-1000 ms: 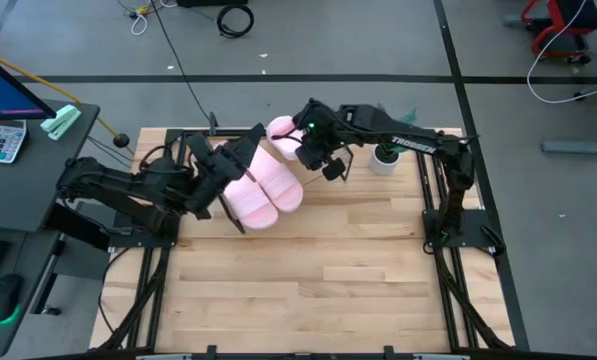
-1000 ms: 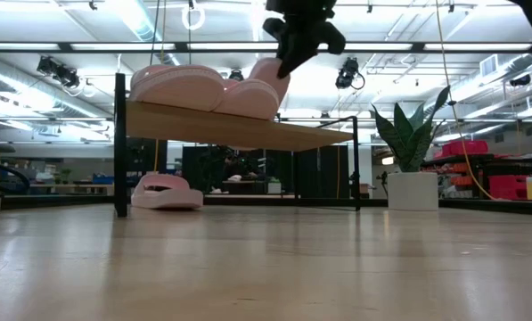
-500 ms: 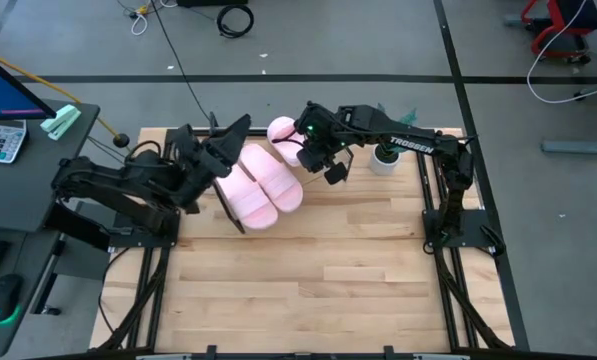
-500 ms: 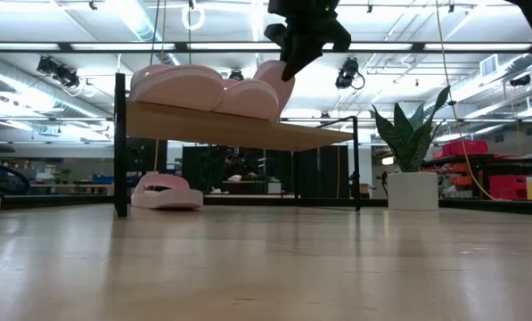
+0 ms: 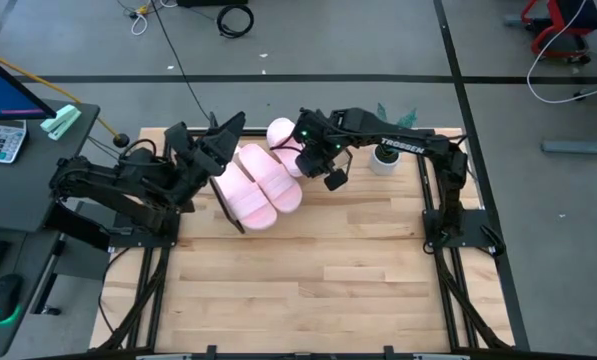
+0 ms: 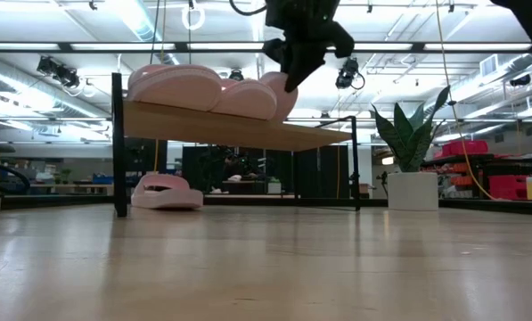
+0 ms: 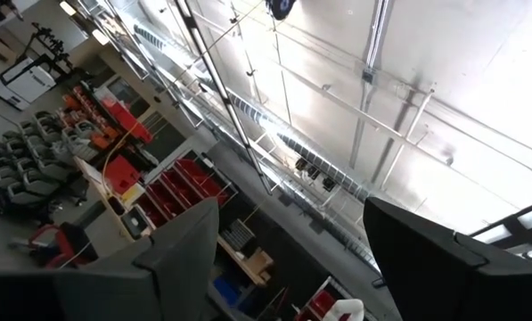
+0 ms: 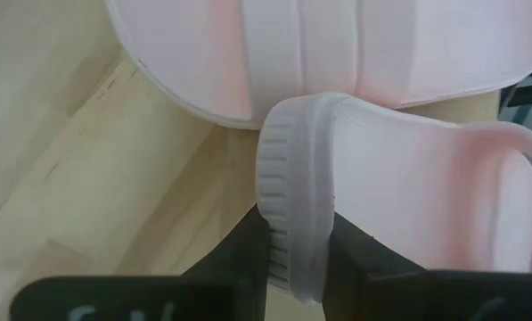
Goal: Pick and place slides into the shelf
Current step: Put the pink slipper on the shelf
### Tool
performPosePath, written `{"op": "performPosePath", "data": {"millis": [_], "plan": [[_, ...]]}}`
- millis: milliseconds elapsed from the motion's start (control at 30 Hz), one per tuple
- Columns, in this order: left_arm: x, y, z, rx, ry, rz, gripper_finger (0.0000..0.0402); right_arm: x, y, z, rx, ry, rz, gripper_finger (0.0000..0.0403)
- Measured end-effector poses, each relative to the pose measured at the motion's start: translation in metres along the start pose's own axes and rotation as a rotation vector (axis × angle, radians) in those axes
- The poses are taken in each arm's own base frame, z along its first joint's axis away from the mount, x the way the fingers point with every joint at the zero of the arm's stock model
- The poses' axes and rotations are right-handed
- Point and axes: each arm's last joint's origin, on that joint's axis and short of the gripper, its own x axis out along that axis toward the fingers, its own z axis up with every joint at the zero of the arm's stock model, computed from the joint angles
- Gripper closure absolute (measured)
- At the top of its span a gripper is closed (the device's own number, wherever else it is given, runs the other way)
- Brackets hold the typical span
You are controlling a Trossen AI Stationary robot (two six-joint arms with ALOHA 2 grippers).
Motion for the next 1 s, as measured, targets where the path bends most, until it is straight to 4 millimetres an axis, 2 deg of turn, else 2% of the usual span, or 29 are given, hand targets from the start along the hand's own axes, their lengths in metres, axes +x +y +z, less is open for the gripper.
{"op": "performPosePath", "data": {"millis": [267,1000], "plan": [[0.0,0.0,0.0,0.0,0.002,0.001,0.0115,0.006,-0.002,-0.001,-0.004,-0.007,0.016,0.0328],[0.0,0.0,0.0,0.003,0.003,0.001,0.0115,0.007,-0.011,-0.022,-0.027,-0.036,0.11,0.033]]}}
